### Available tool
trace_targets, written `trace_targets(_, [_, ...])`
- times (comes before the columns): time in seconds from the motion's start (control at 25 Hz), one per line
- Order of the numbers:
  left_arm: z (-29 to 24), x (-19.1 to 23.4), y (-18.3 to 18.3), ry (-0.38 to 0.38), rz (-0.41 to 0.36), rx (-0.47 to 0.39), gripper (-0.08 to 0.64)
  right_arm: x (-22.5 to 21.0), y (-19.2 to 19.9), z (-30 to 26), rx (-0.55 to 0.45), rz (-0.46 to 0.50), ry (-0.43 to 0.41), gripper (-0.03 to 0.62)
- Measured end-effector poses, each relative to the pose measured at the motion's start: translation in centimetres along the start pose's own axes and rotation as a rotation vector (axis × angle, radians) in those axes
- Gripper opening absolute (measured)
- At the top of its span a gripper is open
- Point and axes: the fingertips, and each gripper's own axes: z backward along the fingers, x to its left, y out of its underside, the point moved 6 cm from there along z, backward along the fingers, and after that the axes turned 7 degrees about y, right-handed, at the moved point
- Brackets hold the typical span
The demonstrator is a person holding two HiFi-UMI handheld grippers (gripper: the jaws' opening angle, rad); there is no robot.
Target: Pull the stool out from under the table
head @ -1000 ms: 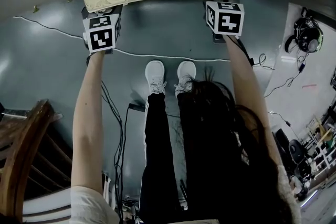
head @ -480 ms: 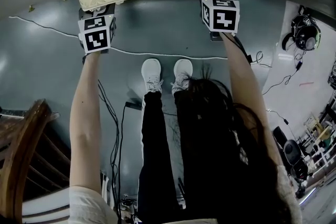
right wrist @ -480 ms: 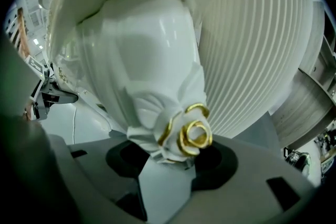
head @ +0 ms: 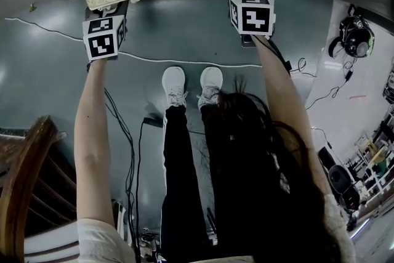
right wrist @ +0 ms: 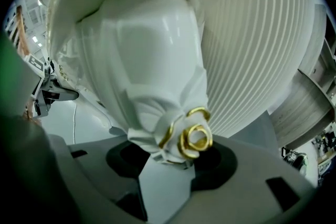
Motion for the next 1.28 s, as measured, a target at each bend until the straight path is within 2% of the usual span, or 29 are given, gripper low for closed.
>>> trace_targets(0.16, [0.8, 0.3, 0.4, -0.021, 0.020, 0.017, 0.242, 0.8, 0.2, 0.5, -0.005, -0.001, -0.004, 0.224])
trace_targets(0.36, [0.7, -1.3, 0.1, -0.062, 0.071, 0.020, 0.238, -0.7, -0.2, -0.1, -0.014, 0.024, -0.011, 0.225])
trace_targets(0.52, [2.4, -3.5, 3.3, -0.097, 0.146, -0.032, 0.238, -0.5, 0.4, -0.1, -0.007, 0.111, -0.050, 0.225])
trace_targets(0.64, [4.1, -4.8, 5.7, -0.107, 0.169, -0.046, 0.238, 0.5, 1.8, 1.3, -0.008, 0.143, -0.053, 0.224])
trace_targets(1.04, [5.3, -4.7, 6.7, -0.079, 0.117, -0.009, 0.239, 1.8, 4.6, 3.5, 0.005, 0.097, -0.022, 0.225])
trace_targets(1.28, [5.8, -4.0, 5.9, -0.063, 0.090, 0.037, 0.238, 2.3, 5.0, 4.7, 0.022, 0.061, -0.004, 0.224])
